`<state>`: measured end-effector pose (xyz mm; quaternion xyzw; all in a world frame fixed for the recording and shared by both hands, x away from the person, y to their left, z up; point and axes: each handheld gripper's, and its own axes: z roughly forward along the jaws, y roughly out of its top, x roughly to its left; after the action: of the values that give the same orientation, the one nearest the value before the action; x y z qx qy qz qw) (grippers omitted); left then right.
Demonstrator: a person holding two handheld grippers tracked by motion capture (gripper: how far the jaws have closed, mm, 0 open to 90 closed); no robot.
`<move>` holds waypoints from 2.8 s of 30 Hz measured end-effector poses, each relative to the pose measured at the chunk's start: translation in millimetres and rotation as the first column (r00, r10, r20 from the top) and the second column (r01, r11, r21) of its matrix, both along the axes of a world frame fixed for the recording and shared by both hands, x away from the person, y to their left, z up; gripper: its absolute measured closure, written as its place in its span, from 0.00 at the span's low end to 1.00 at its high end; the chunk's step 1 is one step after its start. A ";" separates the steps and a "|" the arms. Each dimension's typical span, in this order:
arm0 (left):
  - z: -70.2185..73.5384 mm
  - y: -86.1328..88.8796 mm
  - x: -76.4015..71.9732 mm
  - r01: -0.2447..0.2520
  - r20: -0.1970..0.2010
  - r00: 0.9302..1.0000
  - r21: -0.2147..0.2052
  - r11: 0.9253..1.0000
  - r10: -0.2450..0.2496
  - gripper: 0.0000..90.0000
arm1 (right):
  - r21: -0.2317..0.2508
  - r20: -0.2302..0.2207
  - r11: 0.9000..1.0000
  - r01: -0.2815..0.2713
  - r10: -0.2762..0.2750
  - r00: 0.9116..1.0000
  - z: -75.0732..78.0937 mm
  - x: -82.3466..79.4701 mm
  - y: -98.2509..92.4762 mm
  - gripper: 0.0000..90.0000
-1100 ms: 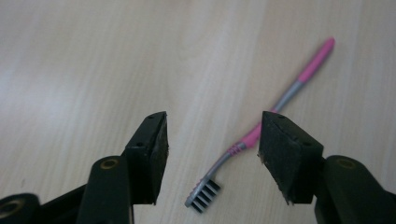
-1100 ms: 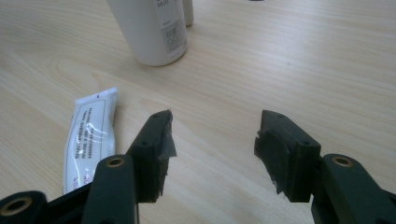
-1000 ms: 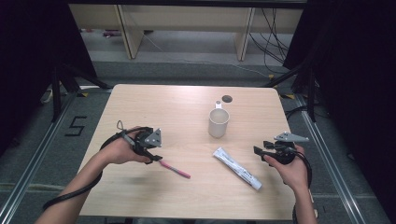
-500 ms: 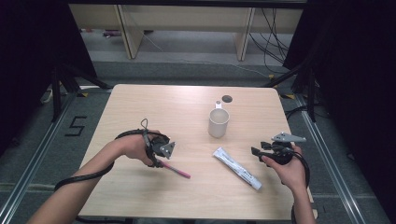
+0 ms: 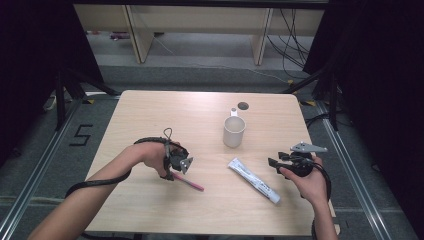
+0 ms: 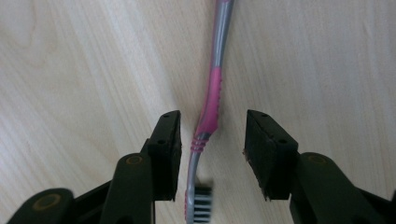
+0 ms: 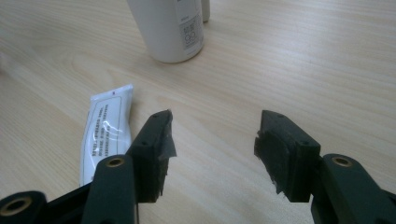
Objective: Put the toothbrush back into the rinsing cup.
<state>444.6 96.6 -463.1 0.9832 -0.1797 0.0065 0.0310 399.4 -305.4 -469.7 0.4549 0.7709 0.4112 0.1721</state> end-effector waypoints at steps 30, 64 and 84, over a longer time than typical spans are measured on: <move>-14.6 -4.8 -1.5 0.066 -0.053 0.997 0.067 0.996 -0.063 0.89 | 0.017 -0.018 1.000 -0.018 0.018 1.000 -3.5 -0.5 8.3 0.50; 40.5 -4.3 -37.9 -0.119 -0.064 0.991 -0.069 0.991 0.115 0.89 | -0.018 0.091 0.766 -0.643 0.641 0.762 3.2 -19.0 147.0 0.57; 47.5 -17.5 -38.5 -0.149 -0.081 0.986 -0.069 0.986 0.144 0.89 | -0.003 0.126 0.721 -0.693 0.688 0.715 -6.2 -22.6 175.8 0.59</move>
<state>406.2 79.1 -415.6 0.9914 -0.1053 -0.0216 0.0740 376.8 -129.6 -475.9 0.1131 0.8640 0.4889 0.0417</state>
